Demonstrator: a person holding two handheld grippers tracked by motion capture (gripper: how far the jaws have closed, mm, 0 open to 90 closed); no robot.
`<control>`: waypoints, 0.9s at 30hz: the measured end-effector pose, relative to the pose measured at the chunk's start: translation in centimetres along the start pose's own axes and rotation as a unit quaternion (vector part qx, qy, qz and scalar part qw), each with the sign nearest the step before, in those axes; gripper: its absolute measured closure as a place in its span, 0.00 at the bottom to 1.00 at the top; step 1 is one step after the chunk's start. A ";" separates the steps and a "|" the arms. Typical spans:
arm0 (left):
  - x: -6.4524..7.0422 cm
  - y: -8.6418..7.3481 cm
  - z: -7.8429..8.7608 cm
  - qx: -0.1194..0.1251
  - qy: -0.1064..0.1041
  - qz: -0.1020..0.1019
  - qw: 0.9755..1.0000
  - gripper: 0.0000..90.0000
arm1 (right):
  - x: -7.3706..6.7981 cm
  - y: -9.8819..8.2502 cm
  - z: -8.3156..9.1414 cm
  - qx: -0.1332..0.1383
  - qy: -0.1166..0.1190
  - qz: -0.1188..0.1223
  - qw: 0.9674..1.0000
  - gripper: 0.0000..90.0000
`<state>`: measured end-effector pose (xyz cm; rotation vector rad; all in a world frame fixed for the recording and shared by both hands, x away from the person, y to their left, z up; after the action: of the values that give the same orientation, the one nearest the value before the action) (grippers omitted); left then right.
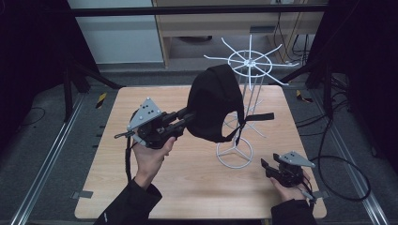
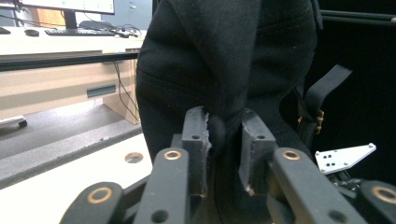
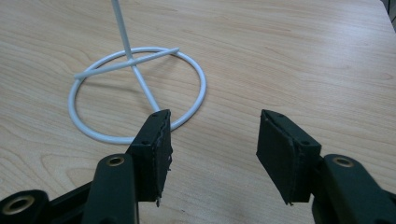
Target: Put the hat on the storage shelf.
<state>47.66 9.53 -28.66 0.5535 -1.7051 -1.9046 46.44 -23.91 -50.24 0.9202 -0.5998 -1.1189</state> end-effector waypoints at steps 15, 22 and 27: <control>-0.2 -0.3 2.5 0.008 -0.004 -0.011 1.000 0.58 | 0.0 0.0 0.0 -0.001 -0.001 -0.001 1.000 0.49; -0.6 -1.6 4.8 0.003 0.017 -0.012 1.000 0.46 | 0.1 -0.1 0.0 0.000 -0.003 -0.001 1.000 0.48; -1.8 -3.7 6.5 -0.013 0.036 -0.005 0.999 0.42 | 0.1 -0.1 0.0 0.002 -0.003 -0.002 1.000 0.47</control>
<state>44.70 16.00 -31.60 0.6146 -1.6339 -1.8883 46.45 -24.03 -50.30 0.9231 -0.6054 -1.1252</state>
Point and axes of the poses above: each handheld gripper's, and its own axes: z roughly backward along the jaws, y roughly out of its top, x roughly to its right, the point moved 5 cm from there along -z, roughly forward along the jaws, and after that the axes turned 2 degrees about -z, right-handed, at the moved point
